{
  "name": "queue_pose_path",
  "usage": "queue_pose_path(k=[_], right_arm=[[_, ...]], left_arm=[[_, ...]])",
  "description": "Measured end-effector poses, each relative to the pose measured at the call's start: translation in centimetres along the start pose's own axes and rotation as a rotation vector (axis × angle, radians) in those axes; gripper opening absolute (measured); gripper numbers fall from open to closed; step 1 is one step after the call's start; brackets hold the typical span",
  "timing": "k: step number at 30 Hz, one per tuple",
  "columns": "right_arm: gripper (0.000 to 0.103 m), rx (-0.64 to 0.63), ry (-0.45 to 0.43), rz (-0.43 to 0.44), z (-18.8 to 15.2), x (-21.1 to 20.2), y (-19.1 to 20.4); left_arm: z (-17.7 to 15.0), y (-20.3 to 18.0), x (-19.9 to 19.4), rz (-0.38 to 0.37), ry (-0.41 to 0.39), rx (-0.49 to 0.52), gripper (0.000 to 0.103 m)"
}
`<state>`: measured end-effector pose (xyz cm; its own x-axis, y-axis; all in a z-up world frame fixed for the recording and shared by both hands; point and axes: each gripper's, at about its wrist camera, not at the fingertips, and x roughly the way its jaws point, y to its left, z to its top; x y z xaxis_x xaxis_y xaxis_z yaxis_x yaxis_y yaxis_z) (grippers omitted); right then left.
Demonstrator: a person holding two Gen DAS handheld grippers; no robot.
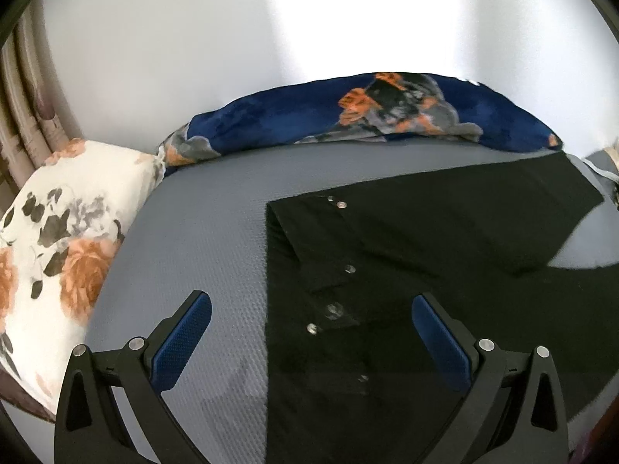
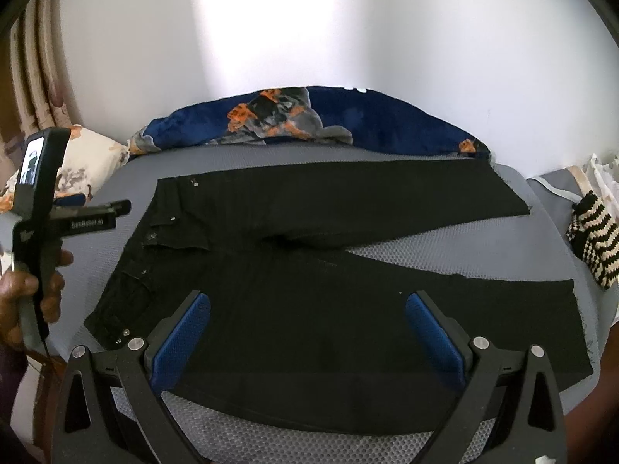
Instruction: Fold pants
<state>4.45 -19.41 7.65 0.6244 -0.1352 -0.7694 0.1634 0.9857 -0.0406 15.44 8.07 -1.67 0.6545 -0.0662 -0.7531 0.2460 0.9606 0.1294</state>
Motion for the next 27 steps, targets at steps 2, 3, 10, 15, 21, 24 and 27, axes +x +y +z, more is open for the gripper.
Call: queue_pose_path(k=[2, 3, 10, 15, 21, 24, 27], right_arm=[[0.101, -0.003, 0.011, -0.006, 0.0, 0.4, -0.1], [0.101, -0.003, 0.018, -0.01, -0.1, 0.8, -0.1], [0.101, -0.021, 0.046, -0.029, -0.1, 2.1, -0.4], [0.101, -0.016, 0.072, -0.034, -0.2, 3.3, -0.7], [0.101, -0.017, 0.108, -0.041, -0.5, 4.9, -0.9], [0.101, -0.018, 0.119, -0.042, -0.6, 5.4, -0.8], [0.101, -0.02, 0.129, -0.044, -0.6, 5.8, -0.7]], left_arm=[[0.6, 0.8, 1.3, 0.013, 0.014, -0.011, 0.103], [0.8, 1.2, 1.8, 0.015, 0.021, -0.017, 0.103], [3.4, 6.4, 8.1, -0.136, 0.11, -0.098, 0.103], [4.8, 9.7, 14.0, -0.259, 0.208, -0.141, 0.101], [5.4, 9.9, 18.2, -0.385, 0.216, -0.151, 0.101], [5.6, 9.5, 20.5, -0.443, 0.226, -0.15, 0.099], [6.0, 8.3, 21.8, -0.403, 0.207, -0.096, 0.087]])
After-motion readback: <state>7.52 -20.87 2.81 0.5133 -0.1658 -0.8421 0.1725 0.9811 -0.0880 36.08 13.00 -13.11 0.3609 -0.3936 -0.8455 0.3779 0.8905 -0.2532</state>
